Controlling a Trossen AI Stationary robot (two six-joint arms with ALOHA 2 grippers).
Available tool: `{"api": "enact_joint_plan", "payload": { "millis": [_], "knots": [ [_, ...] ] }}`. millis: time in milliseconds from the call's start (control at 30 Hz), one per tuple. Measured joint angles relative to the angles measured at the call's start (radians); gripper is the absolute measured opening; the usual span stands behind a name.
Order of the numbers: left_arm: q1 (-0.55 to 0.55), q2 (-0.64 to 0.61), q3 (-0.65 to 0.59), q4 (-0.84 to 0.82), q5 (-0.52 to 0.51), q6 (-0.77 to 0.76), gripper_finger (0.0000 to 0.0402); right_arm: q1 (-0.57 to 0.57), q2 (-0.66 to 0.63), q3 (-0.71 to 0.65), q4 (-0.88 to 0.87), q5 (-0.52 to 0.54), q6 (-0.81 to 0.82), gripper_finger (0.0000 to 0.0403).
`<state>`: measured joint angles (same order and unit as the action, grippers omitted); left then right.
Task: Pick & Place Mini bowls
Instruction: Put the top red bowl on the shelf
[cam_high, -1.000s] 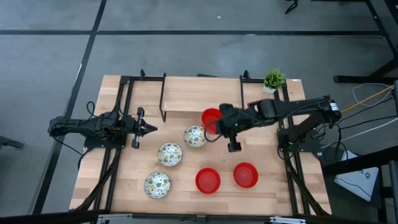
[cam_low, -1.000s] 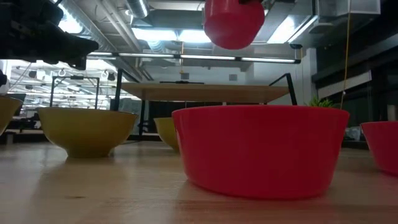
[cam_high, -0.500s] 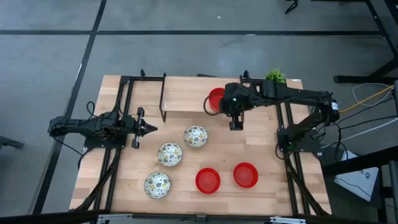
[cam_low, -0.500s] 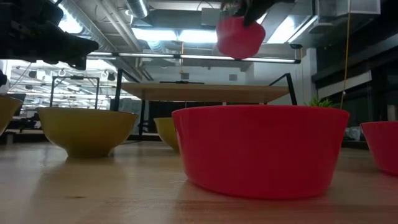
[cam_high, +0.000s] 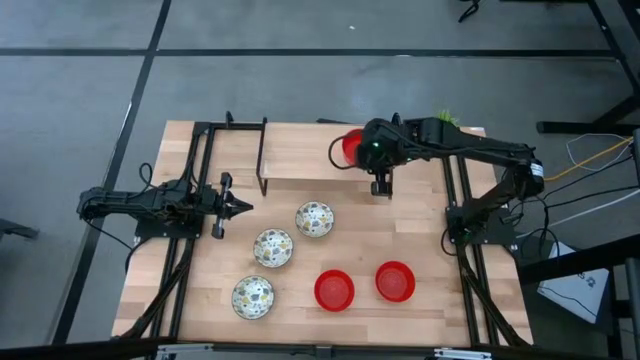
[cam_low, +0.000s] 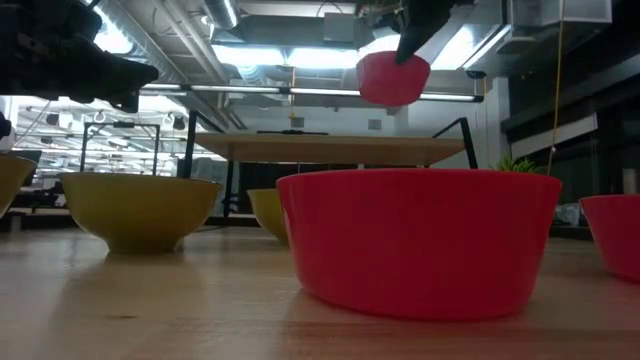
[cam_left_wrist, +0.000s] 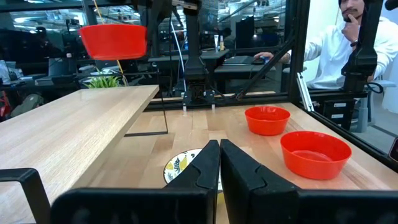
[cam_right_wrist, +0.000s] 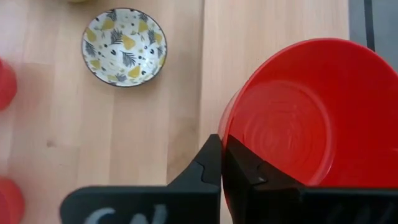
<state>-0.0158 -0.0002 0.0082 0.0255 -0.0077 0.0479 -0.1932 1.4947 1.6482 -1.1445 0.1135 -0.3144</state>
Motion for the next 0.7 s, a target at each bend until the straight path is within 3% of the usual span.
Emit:
{"api": "enact_joint_plan", "payload": {
  "millis": [700],
  "knots": [
    [0.000,0.000,0.000,0.000,0.000,0.000,0.0008,-0.110,0.107,-0.001,-0.028,0.000,-0.011,0.0007]
  ]
}}
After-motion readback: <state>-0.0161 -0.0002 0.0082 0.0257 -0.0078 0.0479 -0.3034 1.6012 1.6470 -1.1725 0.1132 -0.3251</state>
